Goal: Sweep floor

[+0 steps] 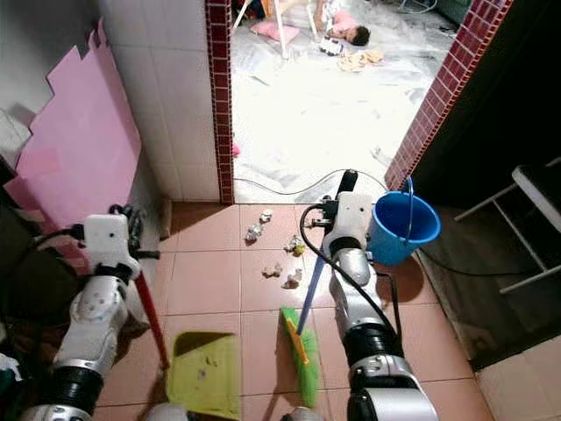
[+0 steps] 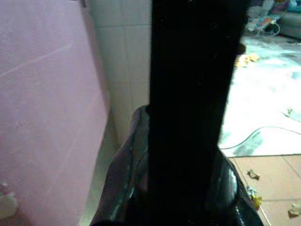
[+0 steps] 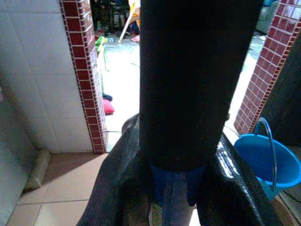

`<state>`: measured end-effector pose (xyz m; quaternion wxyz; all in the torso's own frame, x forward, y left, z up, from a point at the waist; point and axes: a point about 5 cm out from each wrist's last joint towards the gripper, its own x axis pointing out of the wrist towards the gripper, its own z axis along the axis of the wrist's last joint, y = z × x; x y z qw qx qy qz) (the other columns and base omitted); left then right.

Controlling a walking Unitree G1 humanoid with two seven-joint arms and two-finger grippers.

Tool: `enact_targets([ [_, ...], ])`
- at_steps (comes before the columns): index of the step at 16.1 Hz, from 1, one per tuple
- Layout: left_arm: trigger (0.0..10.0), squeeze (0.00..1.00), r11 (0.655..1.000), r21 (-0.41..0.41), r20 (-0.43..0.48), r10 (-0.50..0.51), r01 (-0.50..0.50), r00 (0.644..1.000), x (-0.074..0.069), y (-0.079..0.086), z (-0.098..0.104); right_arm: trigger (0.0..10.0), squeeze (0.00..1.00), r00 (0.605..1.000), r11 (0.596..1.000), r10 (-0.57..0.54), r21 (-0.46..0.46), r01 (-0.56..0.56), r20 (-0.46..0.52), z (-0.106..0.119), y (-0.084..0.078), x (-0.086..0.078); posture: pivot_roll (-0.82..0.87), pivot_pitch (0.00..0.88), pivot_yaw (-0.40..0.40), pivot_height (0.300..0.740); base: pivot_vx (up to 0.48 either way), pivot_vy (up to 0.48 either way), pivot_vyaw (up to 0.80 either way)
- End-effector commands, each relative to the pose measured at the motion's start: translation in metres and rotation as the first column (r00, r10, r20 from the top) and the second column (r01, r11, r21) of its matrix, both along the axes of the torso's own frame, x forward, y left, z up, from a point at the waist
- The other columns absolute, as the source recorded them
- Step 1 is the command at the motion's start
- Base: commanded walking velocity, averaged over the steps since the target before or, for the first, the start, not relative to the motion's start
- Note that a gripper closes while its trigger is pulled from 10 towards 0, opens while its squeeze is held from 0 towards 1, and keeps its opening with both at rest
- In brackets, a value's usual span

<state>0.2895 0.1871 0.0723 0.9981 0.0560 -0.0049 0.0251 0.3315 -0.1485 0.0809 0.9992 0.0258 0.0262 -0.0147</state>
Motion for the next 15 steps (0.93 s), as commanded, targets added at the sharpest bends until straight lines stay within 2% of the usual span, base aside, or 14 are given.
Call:
enact_targets([
  [1, 10.0, 0.00, 1.000, 0.029, 0.027, -0.014, 0.013, 1.000, 0.002, 0.000, 0.008, 10.0, 0.00, 1.000, 1.000, -0.015, 0.004, 0.015, 0.021, 0.005, -0.002, 0.003, 0.08, 0.000, -0.034, 0.740, 0.000, 0.000, 0.00],
  [4, 10.0, 0.00, 0.997, 0.065, 0.019, -0.035, 0.034, 0.999, 0.004, 0.002, 0.010, 10.0, 0.00, 1.000, 0.999, -0.027, 0.036, 0.026, 0.017, 0.001, 0.001, 0.001, 0.09, 0.000, -0.012, 0.740, 0.000, 0.000, 0.00],
  [6, 10.0, 0.00, 0.997, 0.077, 0.013, -0.014, 0.013, 1.000, 0.004, 0.005, 0.010, 10.0, 0.00, 1.000, 0.999, -0.017, 0.043, 0.017, 0.010, -0.002, 0.002, -0.001, 0.09, 0.000, -0.016, 0.740, 0.000, 0.000, 0.00],
  [8, 10.0, 0.00, 0.996, 0.086, 0.009, 0.000, -0.001, 1.000, 0.003, 0.006, 0.009, 10.0, 0.00, 1.000, 1.000, 0.014, 0.005, -0.014, 0.004, -0.002, 0.001, -0.001, 0.09, 0.000, -0.019, 0.740, 0.000, 0.000, 0.00],
  [10, 10.0, 0.00, 0.991, 0.131, 0.007, -0.002, 0.001, 1.000, 0.002, 0.004, 0.009, 10.0, 0.00, 0.999, 0.999, 0.035, -0.003, -0.035, 0.013, 0.000, 0.004, 0.001, 0.09, 0.000, -0.022, 0.740, 0.000, 0.000, 0.80],
  [15, 10.0, 0.00, 0.991, 0.134, -0.007, 0.020, -0.019, 1.000, 0.000, 0.010, 0.005, 10.0, 0.00, 0.999, 0.999, 0.049, 0.011, -0.049, 0.011, 0.000, 0.007, 0.001, 0.09, 0.000, -0.029, 0.740, 0.000, 0.000, 0.80],
])
